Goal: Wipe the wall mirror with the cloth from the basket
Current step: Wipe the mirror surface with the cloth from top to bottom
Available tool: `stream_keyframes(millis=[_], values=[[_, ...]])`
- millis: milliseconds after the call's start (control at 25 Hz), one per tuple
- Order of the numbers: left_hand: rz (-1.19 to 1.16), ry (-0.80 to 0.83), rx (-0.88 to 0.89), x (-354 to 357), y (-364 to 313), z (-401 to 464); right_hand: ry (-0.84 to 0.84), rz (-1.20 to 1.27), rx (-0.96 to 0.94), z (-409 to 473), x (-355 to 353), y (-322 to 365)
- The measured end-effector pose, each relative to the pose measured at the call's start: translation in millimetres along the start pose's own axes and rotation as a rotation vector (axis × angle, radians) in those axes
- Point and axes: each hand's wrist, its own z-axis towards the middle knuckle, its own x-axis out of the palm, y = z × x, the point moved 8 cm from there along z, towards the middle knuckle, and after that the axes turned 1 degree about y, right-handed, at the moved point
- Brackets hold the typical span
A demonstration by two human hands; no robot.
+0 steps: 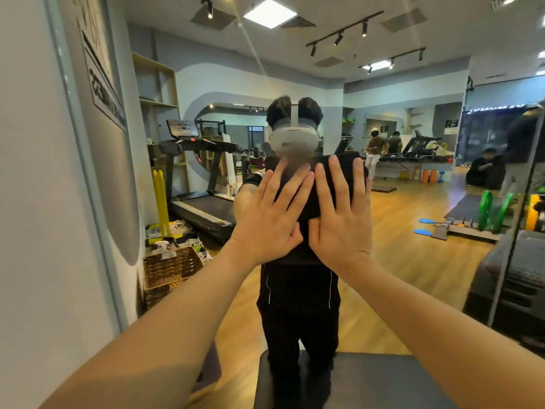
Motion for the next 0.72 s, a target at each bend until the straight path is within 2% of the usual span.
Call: stream_keyframes(millis=[400, 720], values=[[-0.010, -0.006, -0.026, -9.5, 115.9, -81.3, 0.059, 0.037, -0.023, 25.9, 41.2, 130.6], [0.036, 0.053, -0.019, -14.6, 196.0, -138.1, 0.081, 0.083, -0.048, 40.3, 70.1, 222.6]])
